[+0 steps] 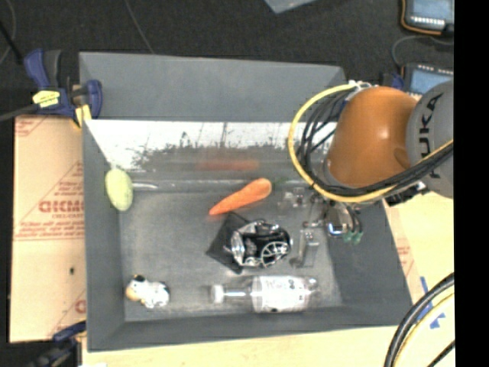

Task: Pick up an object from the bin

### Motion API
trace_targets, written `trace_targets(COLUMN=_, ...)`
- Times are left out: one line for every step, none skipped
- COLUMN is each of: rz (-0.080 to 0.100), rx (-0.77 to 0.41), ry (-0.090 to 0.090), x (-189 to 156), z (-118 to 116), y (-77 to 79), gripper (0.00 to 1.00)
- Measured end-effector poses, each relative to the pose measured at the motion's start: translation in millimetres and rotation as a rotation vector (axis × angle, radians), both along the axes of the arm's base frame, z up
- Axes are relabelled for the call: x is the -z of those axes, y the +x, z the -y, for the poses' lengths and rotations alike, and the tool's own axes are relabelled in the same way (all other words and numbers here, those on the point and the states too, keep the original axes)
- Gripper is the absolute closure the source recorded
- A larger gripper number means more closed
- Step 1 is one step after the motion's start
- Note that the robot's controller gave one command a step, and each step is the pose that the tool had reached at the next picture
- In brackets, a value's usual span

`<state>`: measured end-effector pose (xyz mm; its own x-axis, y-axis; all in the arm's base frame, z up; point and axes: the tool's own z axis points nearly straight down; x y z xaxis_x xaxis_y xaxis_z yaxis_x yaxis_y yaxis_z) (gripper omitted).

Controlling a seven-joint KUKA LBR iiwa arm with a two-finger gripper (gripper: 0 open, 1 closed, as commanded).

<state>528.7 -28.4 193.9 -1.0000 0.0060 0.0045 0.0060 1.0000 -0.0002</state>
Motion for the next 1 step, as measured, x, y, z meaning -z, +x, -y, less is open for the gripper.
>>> trace_targets(rz=0.008, rx=-0.001, ry=-0.001, x=-4.5, z=0.1, y=1.4, gripper=0.00)
